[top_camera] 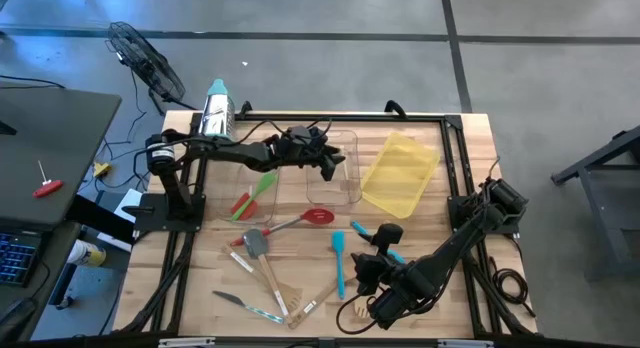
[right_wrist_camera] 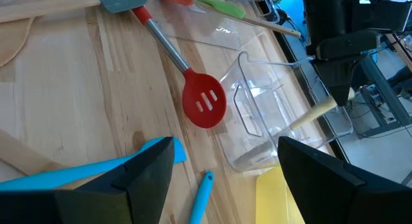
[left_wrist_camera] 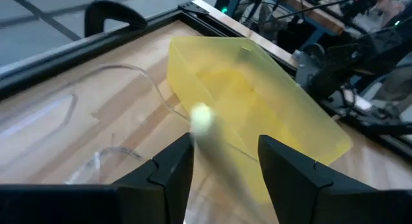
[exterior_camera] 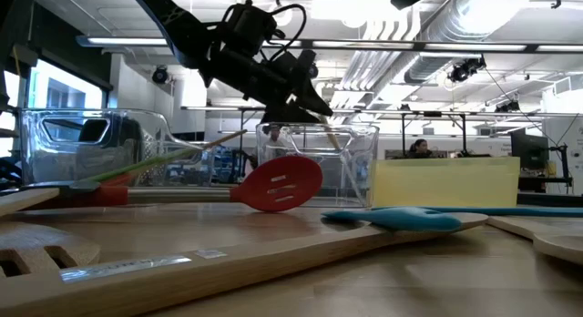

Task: Pick & Place Kitchen Items
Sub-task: Put the yellow knife into the right transparent bin, then put the red slotted spoon into the yellow bin

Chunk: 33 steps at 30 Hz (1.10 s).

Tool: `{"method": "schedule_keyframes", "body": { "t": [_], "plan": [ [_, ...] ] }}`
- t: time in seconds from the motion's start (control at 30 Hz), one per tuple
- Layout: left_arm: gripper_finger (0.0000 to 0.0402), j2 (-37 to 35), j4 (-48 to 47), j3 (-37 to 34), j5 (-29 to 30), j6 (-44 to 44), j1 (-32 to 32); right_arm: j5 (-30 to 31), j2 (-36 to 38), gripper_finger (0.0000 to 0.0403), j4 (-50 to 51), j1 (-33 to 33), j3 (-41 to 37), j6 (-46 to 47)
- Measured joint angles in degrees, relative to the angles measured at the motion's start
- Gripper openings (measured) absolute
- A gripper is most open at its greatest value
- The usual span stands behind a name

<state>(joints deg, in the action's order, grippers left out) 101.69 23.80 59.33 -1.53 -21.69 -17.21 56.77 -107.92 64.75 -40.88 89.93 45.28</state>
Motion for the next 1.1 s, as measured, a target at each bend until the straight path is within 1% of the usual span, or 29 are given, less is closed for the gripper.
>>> {"method": "schedule_keyframes", "body": {
  "t": [0.07,0.3,0.57,0.8,0.87,0.97,1.1],
  "plan": [
    [0.0171,-0.02,0.01,0.0,0.01,2.06,-0.02,0.0,0.0,0.027,0.22,0.0,0.0,0.0],
    [0.0171,-0.04,0.02,0.02,0.91,4.98,0.0,0.04,0.0,0.027,0.46,0.0,0.0,0.0],
    [0.0171,-0.07,0.01,0.02,0.81,6.53,0.0,0.04,0.0,0.027,0.6,0.0,0.0,0.0],
    [0.0171,-0.3,0.01,0.07,-3.19,6.51,0.0,0.04,0.0,0.027,0.57,0.0,0.0,0.0],
    [0.0171,-0.43,0.13,0.09,-5.81,6.97,0.0,0.04,0.0,0.027,0.6,0.0,0.0,0.31],
    [0.0171,-1.04,-0.35,0.09,-9.23,10.28,0.66,0.03,0.0,0.027,0.64,0.01,0.0,0.91],
    [0.0171,-2.4,-0.49,0.11,-9.3,15.01,3.45,0.02,-0.02,0.027,0.75,0.03,0.0,1.03]
  ]
}}
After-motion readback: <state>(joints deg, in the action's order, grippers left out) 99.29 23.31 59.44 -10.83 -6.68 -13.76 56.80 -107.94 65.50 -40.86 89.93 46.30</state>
